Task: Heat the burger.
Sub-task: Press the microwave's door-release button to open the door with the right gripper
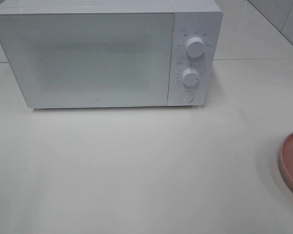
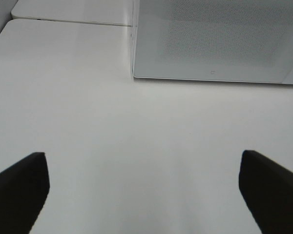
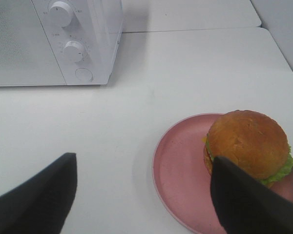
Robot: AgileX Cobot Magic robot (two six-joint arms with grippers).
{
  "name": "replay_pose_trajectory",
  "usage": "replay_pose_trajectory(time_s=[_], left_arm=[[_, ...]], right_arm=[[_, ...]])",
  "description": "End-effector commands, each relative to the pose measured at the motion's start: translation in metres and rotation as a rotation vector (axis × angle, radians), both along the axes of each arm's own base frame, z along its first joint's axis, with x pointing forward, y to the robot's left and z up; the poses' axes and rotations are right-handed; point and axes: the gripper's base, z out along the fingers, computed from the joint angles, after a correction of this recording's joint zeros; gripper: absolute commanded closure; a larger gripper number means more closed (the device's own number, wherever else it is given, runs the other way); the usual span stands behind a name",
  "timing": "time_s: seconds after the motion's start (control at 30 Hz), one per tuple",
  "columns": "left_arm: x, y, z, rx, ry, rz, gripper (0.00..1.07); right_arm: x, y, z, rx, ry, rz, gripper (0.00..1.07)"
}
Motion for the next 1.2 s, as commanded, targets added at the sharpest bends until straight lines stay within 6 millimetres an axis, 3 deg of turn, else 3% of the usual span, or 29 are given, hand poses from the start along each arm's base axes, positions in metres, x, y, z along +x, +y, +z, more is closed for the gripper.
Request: replay_pose_trajectory(time_s=[0.03,0.5,0.73,1.2], left_arm=[[-0.003,0.000,0.000,-0.003,-0.031,-0.011,0.09],[-0.003,0.000,0.000,-0.003,-0.030,-0.011,0.09],[-0.003,0.000,0.000,-0.003,-0.030,-0.011,0.09],[-0.003,0.000,0.000,-0.003,-0.030,-0.011,0.09]], right_arm=[[-0.001,0.000,0.001,0.004,-0.001,-0.005,0.34],[0.001,0.001,-0.008,0.028,0.044,-0.012,0.34],[0.004,-0.001,0.001,0.007,-0.002,-0.023,0.34],[0.047,0.005,0.007,-0.032,-0.003,-0.009,0.34]])
